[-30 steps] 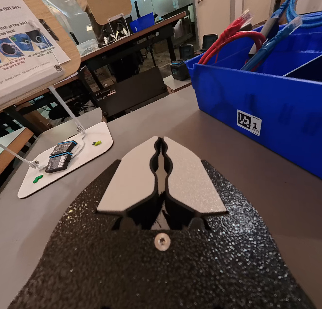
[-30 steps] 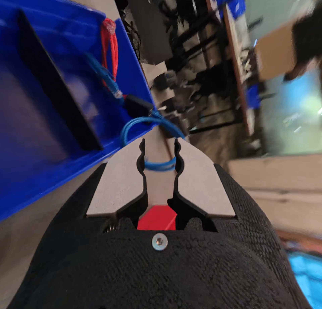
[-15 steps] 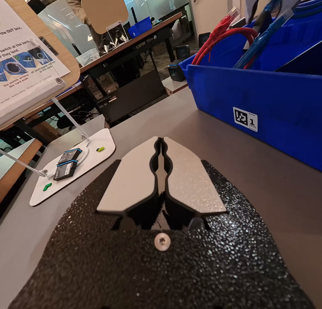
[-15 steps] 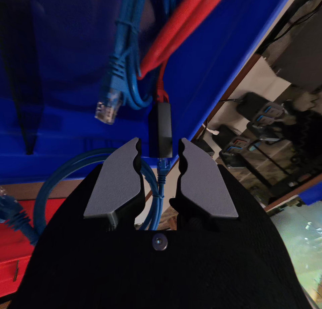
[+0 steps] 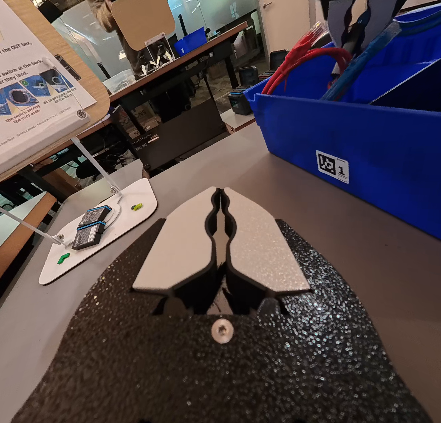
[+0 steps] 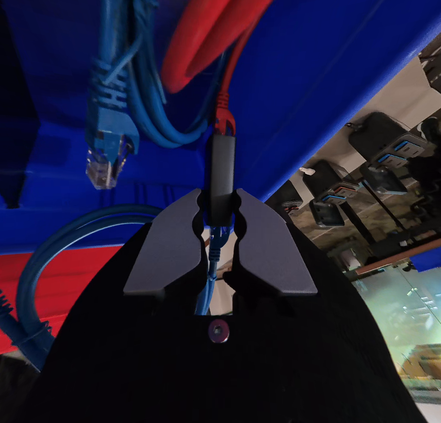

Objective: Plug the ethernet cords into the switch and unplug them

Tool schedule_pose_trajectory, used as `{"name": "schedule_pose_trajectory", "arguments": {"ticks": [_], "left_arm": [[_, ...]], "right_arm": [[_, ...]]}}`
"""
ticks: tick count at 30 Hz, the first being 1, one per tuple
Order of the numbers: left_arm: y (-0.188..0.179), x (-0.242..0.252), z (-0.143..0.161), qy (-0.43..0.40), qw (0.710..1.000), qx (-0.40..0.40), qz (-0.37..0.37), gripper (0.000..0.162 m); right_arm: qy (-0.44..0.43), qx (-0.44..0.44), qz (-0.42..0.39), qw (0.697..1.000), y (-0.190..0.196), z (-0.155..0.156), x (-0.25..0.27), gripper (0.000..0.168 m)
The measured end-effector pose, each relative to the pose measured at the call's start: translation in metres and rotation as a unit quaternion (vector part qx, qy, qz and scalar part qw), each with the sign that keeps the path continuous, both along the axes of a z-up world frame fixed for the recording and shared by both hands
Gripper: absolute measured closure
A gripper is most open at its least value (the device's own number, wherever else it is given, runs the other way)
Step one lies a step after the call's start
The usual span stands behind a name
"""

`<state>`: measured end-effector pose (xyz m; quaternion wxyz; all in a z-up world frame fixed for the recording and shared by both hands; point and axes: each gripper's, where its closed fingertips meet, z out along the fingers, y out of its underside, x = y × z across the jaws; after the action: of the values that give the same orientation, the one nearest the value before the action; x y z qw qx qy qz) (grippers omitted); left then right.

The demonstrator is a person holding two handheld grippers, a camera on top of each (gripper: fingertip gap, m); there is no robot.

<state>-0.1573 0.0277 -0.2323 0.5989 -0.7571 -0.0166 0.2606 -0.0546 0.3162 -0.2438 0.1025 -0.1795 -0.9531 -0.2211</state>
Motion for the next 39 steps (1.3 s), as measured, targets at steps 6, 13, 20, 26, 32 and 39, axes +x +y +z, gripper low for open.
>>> {"name": "schedule_pose_trajectory", "arguments": {"ticks": [6,13,20,26,32,39], "left_arm": [[0.000,0.001,0.003,0.004,1.000,0.007,0.000,0.162],[0.005,0.013,0.016,0.023,0.998,0.046,-0.026,0.161],[0.006,0.024,0.041,0.060,0.992,0.102,-0.044,0.158],[0.015,0.046,0.087,0.077,0.979,0.138,-0.132,0.146],[0.043,0.026,0.125,0.081,0.972,0.146,-0.164,0.135],[0.071,0.073,0.202,0.028,0.881,0.282,-0.379,0.107]], "right_arm": [[0.106,-0.031,0.007,0.994,-0.006,0.036,0.006,0.149],[0.289,-0.047,0.038,0.955,-0.024,0.101,0.025,0.149],[0.422,-0.035,0.080,0.902,-0.043,0.156,0.040,0.149],[0.534,-0.096,0.115,0.832,-0.077,0.213,0.043,0.150],[0.586,-0.240,0.156,0.758,-0.132,0.257,0.046,0.150],[0.585,-0.380,0.201,0.688,-0.192,0.280,0.044,0.150]]}}
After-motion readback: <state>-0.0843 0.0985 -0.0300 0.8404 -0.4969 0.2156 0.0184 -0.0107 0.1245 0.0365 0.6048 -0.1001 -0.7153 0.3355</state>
